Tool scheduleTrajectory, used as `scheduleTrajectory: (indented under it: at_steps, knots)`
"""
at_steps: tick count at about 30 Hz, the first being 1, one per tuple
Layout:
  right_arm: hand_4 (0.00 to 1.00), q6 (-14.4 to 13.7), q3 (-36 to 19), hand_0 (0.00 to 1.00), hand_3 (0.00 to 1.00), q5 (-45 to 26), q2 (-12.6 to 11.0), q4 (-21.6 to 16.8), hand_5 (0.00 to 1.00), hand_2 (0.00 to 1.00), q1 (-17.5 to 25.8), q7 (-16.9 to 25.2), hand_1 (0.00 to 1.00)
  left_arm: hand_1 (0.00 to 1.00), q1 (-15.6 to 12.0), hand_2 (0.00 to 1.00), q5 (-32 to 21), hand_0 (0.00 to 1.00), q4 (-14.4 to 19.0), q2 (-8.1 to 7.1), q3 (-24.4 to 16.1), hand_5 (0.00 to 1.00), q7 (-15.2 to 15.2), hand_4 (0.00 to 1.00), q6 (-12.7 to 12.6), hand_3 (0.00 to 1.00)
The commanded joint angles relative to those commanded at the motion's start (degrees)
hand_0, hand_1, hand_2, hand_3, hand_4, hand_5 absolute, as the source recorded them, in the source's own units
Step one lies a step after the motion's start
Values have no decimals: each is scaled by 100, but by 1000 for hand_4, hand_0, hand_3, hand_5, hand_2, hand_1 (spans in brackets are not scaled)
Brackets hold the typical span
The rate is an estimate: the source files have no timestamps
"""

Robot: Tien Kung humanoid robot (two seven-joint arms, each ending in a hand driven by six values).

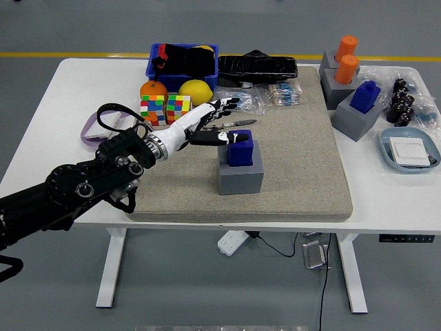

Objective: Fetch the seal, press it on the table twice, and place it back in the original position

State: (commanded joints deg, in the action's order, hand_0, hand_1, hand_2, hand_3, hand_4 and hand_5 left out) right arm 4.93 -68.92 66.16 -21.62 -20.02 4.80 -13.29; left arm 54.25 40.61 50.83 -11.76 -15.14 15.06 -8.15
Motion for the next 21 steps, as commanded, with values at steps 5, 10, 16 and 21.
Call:
scheduleTrajectory:
  at_steps: [5,10,16,21]
  knots:
    - [714,-4,-32,776,630,-2,12,0,337,684,-3,1,677,998,16,998,-79,998,-107,-180,-283,658,255,998,-302,998]
    - [714,-5,-58,776,630,-4,15,4,337,684,7,0,677,998,38,998,-246,998,-357,-419,-301,658,432,998,-548,998]
    - [714,-13,-88,776,630,-6,18,5,337,684,3,3,677,998,-67,989,-327,970,-761,-670,-196,466,397,968,-744,998]
    - [715,-24,-111,776,630,-2,16,6,337,684,-20,8,678,994,-145,970,-511,939,-1241,-900,-48,410,337,947,-815,984]
